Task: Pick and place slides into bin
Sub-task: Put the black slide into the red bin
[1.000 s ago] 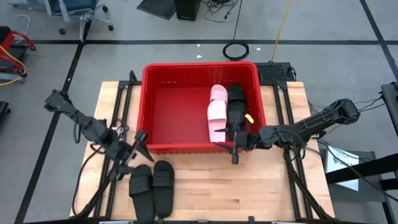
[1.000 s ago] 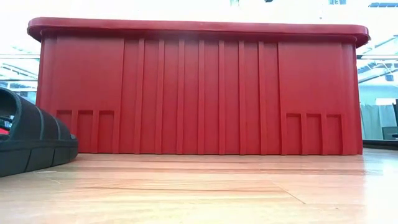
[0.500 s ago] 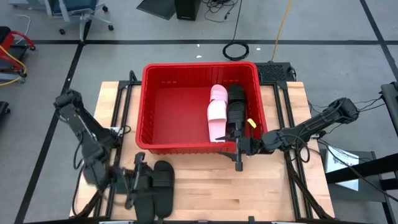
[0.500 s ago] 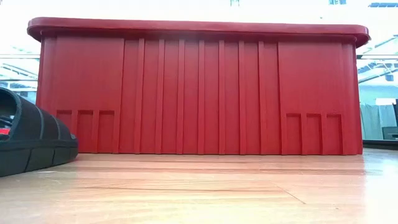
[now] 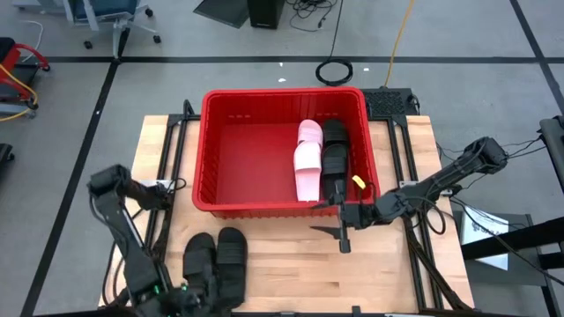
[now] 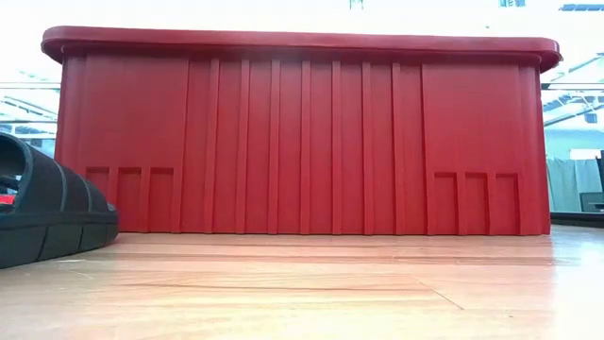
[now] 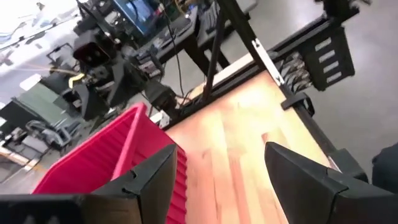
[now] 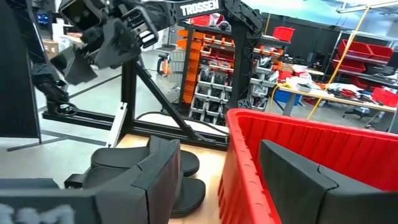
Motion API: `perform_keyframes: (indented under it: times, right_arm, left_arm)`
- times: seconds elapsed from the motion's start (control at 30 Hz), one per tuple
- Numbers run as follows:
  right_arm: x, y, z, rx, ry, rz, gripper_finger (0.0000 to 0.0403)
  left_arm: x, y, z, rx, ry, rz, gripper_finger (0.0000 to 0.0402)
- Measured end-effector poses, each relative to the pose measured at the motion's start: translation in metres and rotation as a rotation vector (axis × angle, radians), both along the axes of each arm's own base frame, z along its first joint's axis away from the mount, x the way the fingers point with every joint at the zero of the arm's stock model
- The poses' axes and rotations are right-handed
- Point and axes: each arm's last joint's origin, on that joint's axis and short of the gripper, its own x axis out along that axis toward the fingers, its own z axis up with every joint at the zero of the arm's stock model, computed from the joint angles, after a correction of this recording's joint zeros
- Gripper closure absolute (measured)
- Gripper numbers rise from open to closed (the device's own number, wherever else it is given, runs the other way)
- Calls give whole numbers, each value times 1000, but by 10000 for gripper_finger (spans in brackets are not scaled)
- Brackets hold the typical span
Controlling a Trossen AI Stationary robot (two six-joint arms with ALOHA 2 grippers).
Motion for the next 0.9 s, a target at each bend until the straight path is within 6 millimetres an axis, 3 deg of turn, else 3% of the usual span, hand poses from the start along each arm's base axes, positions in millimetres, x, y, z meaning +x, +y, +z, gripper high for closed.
perform_keyframes:
  times: [0.17,0.33,0.53,0.9]
  right_arm:
    - [-3,7,0,0,0,27,193]
    - [-6,13,0,1,0,52,193]
    - [-9,18,0,19,2,72,193]
    - [-9,18,-4,55,42,71,193]
  left_arm:
    - [12,-23,-11,-12,28,20,151]
    - [17,-30,-26,-60,69,55,151]
    - [19,-19,-47,-161,157,157,151]
    - [38,15,-93,-300,507,413,151]
